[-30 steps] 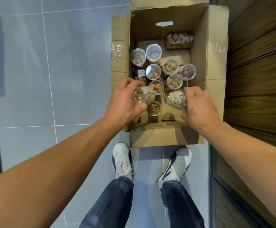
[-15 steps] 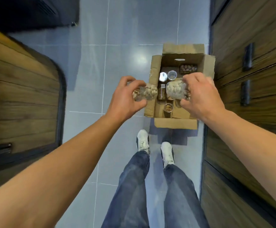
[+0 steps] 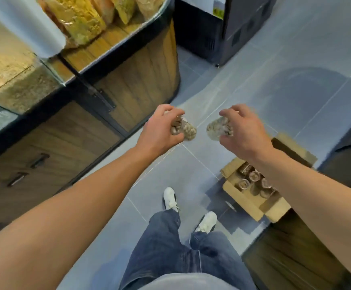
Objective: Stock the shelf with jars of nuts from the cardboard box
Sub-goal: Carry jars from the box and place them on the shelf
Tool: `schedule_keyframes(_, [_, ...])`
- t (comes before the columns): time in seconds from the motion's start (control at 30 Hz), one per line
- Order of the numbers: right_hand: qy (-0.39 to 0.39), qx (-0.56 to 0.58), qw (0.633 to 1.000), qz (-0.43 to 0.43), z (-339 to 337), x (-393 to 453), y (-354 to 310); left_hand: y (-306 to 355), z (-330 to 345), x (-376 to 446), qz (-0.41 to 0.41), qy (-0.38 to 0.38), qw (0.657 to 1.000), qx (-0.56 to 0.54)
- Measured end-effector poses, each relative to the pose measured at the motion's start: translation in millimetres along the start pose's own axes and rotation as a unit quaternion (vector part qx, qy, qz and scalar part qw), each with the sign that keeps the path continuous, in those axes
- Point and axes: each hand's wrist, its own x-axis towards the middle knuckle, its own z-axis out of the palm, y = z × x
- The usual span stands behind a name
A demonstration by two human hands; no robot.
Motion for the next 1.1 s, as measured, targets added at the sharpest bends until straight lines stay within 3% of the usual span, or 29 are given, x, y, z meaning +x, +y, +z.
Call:
schedule_keyframes(0.1, [-0.043,-0.02,0.996,-0.079,5,5,-59,-28,-38,-42,-0.06,0.063,0.996,-0.008])
schedule_keyframes(0.3, [-0.059,-0.051,0.978,-0.193,31,13,-179,-96,-104,-124,-0.148,0.145,0.978,0.001])
schedule_keyframes(0.57, [-0.083,-0.061,0.949,-0.298,95,0,-358,-213,-212,-246,-0.236,0.206,0.949,0.028])
schedule_keyframes(0.87, [-0.104,-0.02,0.924,-0.367,146,-5,-509,-302,-310,-334,-0.28,0.251,0.925,0.046])
schedule_keyframes(1.1, [-0.109,-0.043,0.897,-0.425,160,38,-591,-349,-368,-338,-0.288,0.28,0.914,0.065])
